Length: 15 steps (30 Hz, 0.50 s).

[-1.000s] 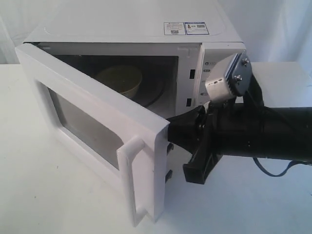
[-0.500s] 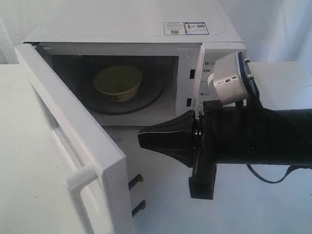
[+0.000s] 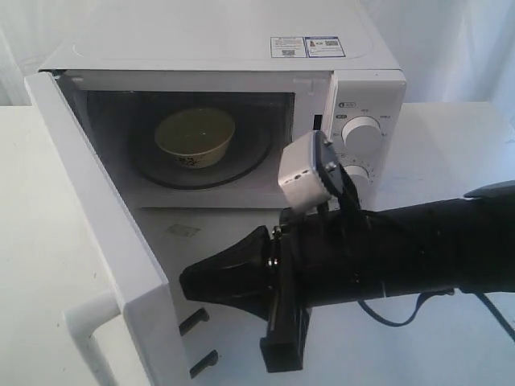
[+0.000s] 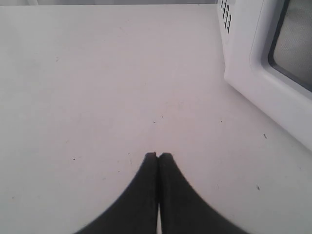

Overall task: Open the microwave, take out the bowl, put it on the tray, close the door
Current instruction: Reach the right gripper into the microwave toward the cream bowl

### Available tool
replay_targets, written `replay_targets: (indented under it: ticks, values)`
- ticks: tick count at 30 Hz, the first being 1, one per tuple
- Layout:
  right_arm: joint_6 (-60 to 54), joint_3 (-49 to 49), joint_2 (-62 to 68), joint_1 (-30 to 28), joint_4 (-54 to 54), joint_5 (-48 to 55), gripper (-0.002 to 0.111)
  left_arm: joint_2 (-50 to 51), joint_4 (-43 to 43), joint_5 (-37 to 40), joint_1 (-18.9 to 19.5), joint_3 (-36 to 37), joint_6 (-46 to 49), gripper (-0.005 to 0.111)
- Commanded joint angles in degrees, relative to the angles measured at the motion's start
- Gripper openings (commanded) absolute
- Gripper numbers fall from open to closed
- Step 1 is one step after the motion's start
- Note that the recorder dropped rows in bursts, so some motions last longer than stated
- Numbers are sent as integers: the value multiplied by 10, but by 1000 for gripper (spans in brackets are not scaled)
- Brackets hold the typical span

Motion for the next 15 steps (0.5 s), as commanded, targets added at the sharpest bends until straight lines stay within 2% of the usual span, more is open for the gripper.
replay_targets:
  ticks: [1,15]
  values:
    - [1,-17,12,29,2,7,0,-3,-1,-1,1,2,-3,0]
    - [3,-51,32,109,2,-25,0,-3,-1,-1,1,2,-3,0]
